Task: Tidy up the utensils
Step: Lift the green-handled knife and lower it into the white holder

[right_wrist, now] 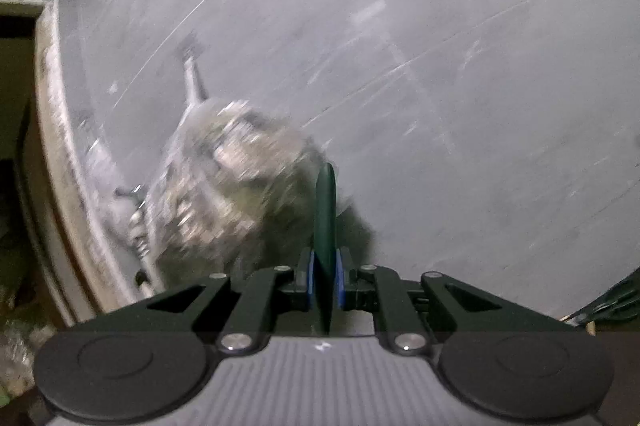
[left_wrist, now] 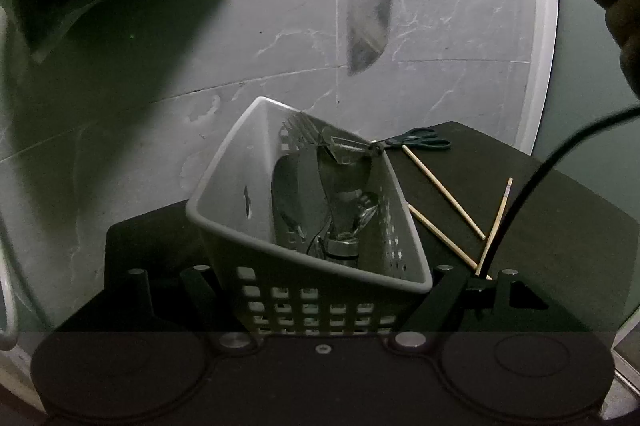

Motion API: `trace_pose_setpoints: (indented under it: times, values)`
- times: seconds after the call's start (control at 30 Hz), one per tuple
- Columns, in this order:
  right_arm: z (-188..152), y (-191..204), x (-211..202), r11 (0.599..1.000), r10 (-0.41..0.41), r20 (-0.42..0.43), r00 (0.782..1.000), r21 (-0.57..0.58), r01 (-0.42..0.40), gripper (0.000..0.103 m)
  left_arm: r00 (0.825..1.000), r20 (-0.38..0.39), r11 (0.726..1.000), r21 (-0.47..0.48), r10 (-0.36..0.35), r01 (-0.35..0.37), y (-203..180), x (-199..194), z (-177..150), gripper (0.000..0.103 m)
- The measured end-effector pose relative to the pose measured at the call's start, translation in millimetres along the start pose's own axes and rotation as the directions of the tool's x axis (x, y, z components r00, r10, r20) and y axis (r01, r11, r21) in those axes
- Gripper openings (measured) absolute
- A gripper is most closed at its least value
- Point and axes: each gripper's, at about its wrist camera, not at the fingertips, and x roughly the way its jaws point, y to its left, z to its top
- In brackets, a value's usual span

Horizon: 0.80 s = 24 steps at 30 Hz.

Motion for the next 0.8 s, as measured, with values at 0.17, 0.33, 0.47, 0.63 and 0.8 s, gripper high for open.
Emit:
trace_pose_setpoints:
  times: [0.17,0.33,0.47,0.63,0.8]
  values:
    - [-26,14,6,0.999,0.001,-0.051,0.999,-0.045,-0.004,0.012,1.000,0.006,1.000,0.000,-0.002,0.002,1,-1,-2,0.077]
    - [-47,22,5,0.996,-0.015,-0.082,0.996,-0.088,0.008,0.012,1.000,0.010,1.000,0.002,-0.006,0.006,1,-1,-4,0.077]
    - [-58,29,6,0.991,-0.039,-0.108,0.993,-0.134,0.024,0.012,1.000,0.013,1.000,0.005,-0.011,0.011,2,0,-4,0.077]
    - [-73,35,9,0.980,-0.073,-0.132,0.989,-0.192,0.047,0.012,1.000,0.016,1.000,0.011,-0.021,0.020,4,0,-5,0.077]
    - [-92,35,11,0.977,-0.093,-0.165,0.982,-0.207,0.058,0.012,0.999,0.017,0.999,0.029,-0.031,0.030,6,-1,-6,0.077]
